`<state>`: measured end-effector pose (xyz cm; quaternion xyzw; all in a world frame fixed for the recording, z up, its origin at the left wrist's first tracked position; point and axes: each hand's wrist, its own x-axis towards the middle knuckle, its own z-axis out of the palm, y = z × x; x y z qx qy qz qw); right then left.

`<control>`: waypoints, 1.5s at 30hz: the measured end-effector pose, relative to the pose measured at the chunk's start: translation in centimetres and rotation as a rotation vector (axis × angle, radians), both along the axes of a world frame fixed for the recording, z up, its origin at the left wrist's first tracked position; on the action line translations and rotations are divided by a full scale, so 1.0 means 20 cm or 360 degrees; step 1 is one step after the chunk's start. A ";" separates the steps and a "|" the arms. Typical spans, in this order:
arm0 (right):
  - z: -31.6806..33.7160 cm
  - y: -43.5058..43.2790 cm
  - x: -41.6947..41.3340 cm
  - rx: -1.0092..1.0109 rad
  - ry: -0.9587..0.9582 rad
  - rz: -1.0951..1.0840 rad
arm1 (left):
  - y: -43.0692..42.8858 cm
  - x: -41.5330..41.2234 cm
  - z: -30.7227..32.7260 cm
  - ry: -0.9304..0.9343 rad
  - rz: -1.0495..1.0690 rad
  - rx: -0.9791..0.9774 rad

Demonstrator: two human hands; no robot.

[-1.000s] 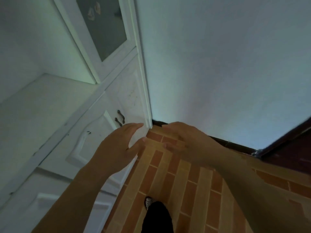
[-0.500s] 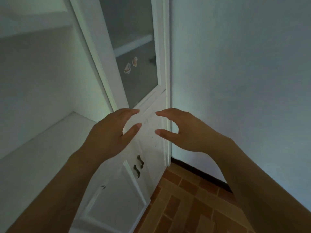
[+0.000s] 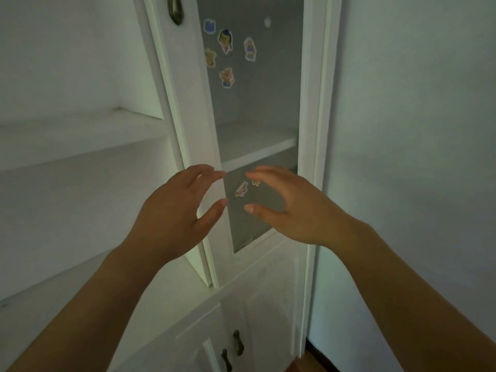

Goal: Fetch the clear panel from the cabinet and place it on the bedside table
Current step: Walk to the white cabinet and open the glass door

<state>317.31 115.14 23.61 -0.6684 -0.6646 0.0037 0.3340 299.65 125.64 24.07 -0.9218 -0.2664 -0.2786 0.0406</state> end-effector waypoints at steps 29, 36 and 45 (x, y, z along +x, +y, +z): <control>0.81 0.49 0.10 0.0841 -0.0138 0.0388 | 0.11 0.03 0.77 -0.0372 0.0363 0.0516; 0.94 0.57 0.06 0.0952 -0.0112 0.0346 | 0.26 -0.06 0.89 -0.0455 0.0325 0.0536; 1.03 0.70 -0.03 0.1181 -0.0119 0.0207 | 0.53 -0.04 0.96 -0.0639 0.0068 0.0463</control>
